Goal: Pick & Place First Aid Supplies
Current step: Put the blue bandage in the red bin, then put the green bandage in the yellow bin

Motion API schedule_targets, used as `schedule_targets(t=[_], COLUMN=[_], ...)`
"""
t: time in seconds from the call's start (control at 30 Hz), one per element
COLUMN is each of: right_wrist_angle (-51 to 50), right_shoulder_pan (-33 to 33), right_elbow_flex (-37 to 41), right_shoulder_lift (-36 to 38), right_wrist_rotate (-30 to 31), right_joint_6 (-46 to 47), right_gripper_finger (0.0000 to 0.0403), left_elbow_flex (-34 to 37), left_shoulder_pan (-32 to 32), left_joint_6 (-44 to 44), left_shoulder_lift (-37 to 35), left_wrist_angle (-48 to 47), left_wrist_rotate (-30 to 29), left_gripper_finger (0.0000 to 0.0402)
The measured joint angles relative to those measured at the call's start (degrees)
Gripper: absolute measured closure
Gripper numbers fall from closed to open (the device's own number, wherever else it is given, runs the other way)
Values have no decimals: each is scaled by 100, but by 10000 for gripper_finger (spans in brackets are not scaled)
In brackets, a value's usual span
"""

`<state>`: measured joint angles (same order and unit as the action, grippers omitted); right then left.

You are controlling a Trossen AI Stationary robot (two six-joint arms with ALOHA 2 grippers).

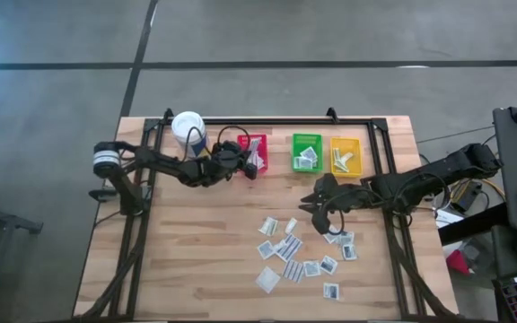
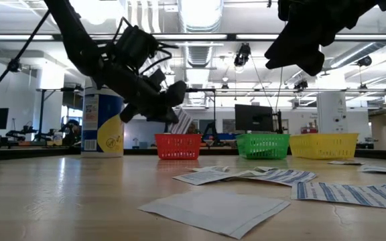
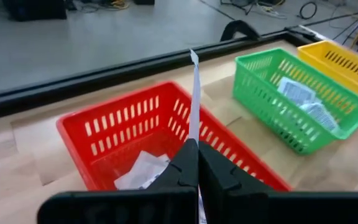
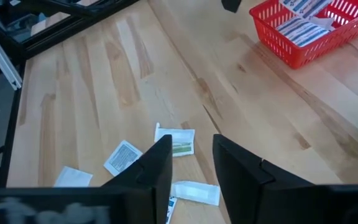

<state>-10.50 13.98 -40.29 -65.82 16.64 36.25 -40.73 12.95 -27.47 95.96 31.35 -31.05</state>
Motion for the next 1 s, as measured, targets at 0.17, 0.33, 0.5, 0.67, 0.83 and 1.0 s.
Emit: schedule_targets(t=[0.17,0.33,0.5,0.67,0.83,1.0], right_wrist_angle=[7,11,11,11,12,11], right_shoulder_pan=[0,0,0,0,0,0], right_elbow_flex=[2,0,1,0,2,0], right_shoulder_lift=[2,4,4,4,4,4], right_wrist_rotate=[0,0,2,2,2,0], right_joint_6=[-2,-22,-4,2,4,20], right_gripper_finger=[298,304,310,314,312,314], left_elbow_flex=[0,0,0,0,-2,-2], left_shoulder_pan=[52,111,120,147,214,236], left_joint_6=[-44,-285,-526,-521,-323,-23], left_shoulder_lift=[133,197,239,239,239,126], left_wrist_angle=[5,3,-13,-15,-33,-34], left_wrist_rotate=[30,320,376,376,376,387], left_gripper_finger=[401,401,392,364,335,327])
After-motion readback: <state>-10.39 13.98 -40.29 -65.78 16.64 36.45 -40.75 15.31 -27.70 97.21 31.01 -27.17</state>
